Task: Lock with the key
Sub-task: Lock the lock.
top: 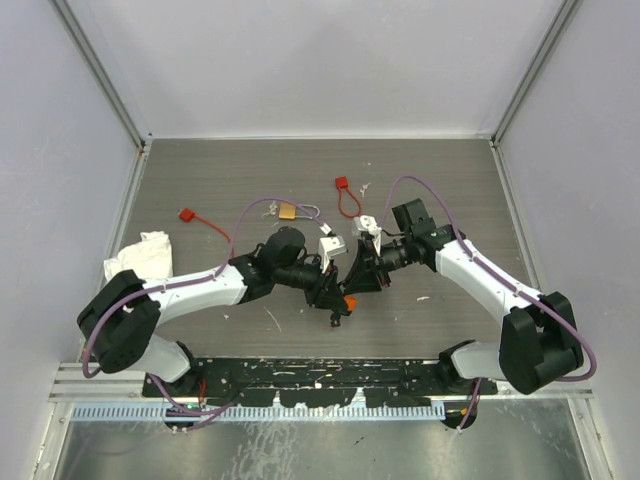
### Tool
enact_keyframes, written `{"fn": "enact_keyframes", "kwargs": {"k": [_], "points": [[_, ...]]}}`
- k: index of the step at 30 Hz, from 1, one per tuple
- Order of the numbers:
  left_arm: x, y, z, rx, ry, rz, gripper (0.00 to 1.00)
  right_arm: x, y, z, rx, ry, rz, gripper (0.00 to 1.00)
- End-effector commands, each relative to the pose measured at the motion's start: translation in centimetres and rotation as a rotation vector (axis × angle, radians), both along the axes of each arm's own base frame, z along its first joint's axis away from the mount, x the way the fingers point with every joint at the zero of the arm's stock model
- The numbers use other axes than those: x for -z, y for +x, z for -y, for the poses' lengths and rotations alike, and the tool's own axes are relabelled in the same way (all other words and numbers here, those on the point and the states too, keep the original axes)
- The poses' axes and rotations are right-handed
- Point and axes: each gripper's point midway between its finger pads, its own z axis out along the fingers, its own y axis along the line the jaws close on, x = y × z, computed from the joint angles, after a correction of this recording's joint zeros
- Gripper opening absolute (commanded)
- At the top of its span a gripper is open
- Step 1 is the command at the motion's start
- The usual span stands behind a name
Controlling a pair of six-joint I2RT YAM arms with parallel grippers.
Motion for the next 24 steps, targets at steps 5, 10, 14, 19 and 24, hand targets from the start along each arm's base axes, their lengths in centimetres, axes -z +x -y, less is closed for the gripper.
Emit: {"fn": "enact_keyframes", "kwargs": {"k": [5, 10, 14, 19, 24], "points": [[-3.6, 0.8, 0.8, -0.005, -0.074, 0.077, 0.07, -1.9, -0.1, -0.7, -0.026, 0.043, -0.030, 0.01], [-4.3, 0.9, -0.4, -0.080, -0.121, 0.124, 0.49, -3.3, 0.0, -0.5, -0.025, 0.081, -0.060, 0.01], [-5.7, 1.1, -1.8, -0.181, -0.241, 0.194, 0.82, -4.8, 0.3, 0.1, -0.015, 0.130, -0.076, 0.01], [-6.8, 2.1, -4.1, -0.341, -0.421, 0.326, 0.98, -6.6, 0.3, 0.9, -0.009, 0.190, -0.071, 0.01], [-8.0, 1.3, -3.4, -0.370, -0.467, 0.456, 0.98, -7.4, 0.6, 1.5, 0.010, 0.211, -0.063, 0.01]]}}
